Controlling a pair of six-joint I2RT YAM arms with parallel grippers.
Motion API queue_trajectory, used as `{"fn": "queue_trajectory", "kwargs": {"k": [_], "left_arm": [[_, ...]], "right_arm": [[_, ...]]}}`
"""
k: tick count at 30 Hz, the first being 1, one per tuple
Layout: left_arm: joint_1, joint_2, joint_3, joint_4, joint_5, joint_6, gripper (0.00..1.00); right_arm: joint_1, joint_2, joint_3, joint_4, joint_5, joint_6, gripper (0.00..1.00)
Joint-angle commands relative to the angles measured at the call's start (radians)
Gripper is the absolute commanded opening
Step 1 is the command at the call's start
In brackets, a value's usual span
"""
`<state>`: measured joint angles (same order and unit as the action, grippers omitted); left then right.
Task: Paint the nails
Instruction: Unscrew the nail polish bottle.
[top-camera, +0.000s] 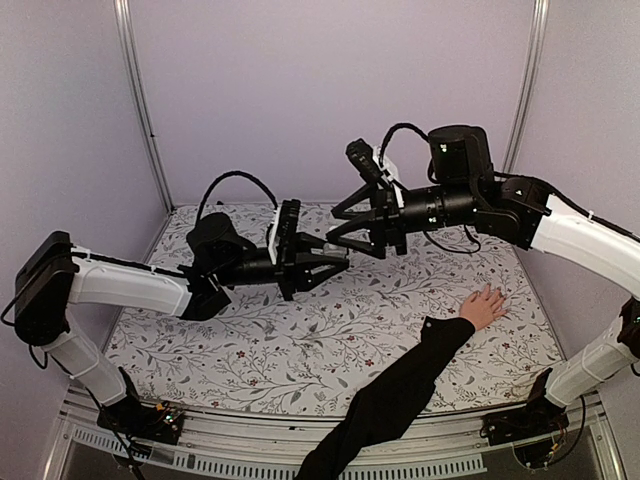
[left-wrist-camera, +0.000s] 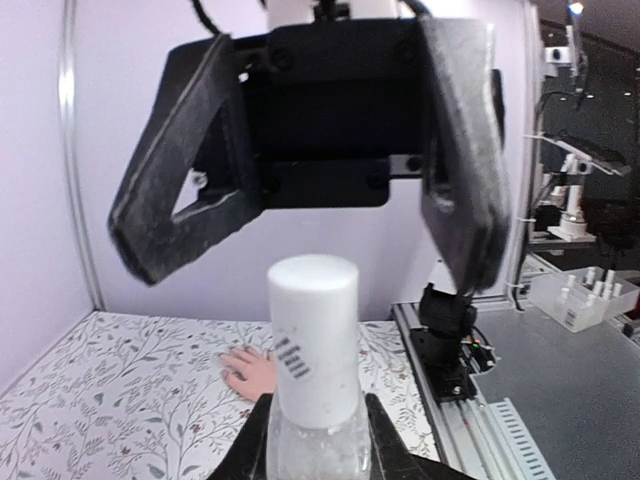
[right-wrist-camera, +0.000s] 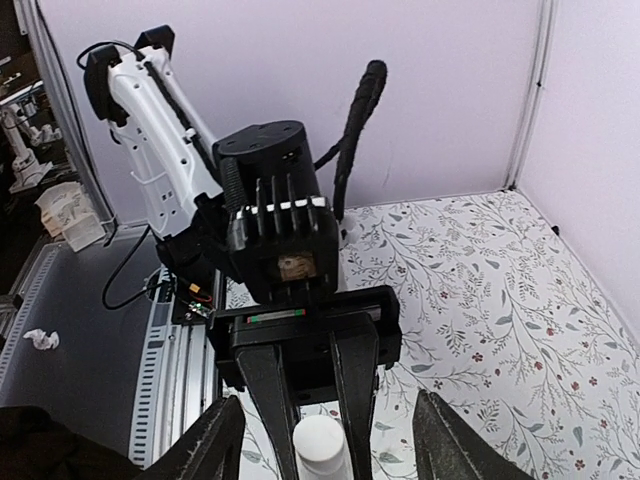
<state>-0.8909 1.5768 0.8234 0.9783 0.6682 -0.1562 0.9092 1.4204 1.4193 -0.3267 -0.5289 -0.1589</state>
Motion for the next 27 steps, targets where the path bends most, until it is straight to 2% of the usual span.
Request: {"fn": "queue_trajectory", "kwargs": {"k": [1, 7, 15, 18, 27], "left_arm": [[-0.007, -0.018, 0.0, -0.07, -0.205, 0.045, 0.0], [-0.01, -0.022, 0.01, -0.112, -0.358, 0.088, 0.0], [-0.022, -0.01, 0.043, -0.15, -0.424, 0.138, 0.0], [-0.029, -0.005, 0.046, -0.152, -0.442, 0.149, 0.0], [-0.038, -0.018, 0.019, -0.133, -0.444, 0.149, 0.0]], "right_arm": [[-0.004, 0.003, -0.009, 0.058, 0.146, 0.107, 0.6], [-0.005, 0.042, 0.018, 0.069, 0.25, 0.213, 0.59], [-0.005, 0.107, 0.064, 0.048, 0.275, 0.266, 0.49], [-0.004, 0.113, 0.07, 0.048, 0.283, 0.275, 0.42], [-0.005, 0.126, 0.078, 0.048, 0.251, 0.279, 0.08]]}}
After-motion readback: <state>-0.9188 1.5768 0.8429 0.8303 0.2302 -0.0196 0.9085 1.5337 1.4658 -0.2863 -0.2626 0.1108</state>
